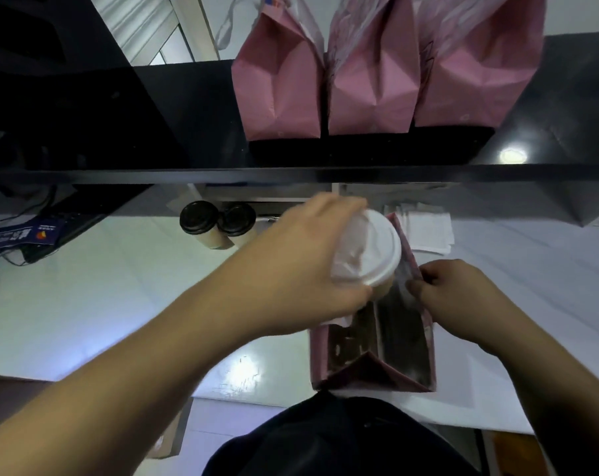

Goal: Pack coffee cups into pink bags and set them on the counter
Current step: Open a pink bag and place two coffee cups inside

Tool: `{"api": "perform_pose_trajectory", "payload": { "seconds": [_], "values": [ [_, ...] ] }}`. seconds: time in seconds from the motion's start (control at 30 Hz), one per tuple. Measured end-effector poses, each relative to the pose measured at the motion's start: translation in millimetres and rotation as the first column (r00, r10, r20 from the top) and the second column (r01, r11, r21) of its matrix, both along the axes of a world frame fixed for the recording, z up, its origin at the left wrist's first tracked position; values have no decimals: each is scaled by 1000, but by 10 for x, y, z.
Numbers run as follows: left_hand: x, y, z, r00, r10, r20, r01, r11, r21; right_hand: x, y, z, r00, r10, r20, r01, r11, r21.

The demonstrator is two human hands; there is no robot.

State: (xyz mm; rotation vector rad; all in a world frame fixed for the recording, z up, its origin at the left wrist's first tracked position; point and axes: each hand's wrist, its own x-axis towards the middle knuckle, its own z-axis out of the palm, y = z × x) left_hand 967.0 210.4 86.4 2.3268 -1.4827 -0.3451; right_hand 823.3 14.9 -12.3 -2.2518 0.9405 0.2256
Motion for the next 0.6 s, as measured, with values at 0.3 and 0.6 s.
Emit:
{"api": "perform_pose_trajectory", "payload": {
  "seconds": [0.3, 0.6],
  "values": [
    [-208, -566, -659, 966, -255, 44, 222, 907, 359, -76, -33, -26, 999, 2, 41, -1, 999, -33],
    [-240, -510, -1215, 933, -342, 107, 246, 827, 506, -86, -60, -49, 998, 18, 54, -15, 998, -56]
  ]
}}
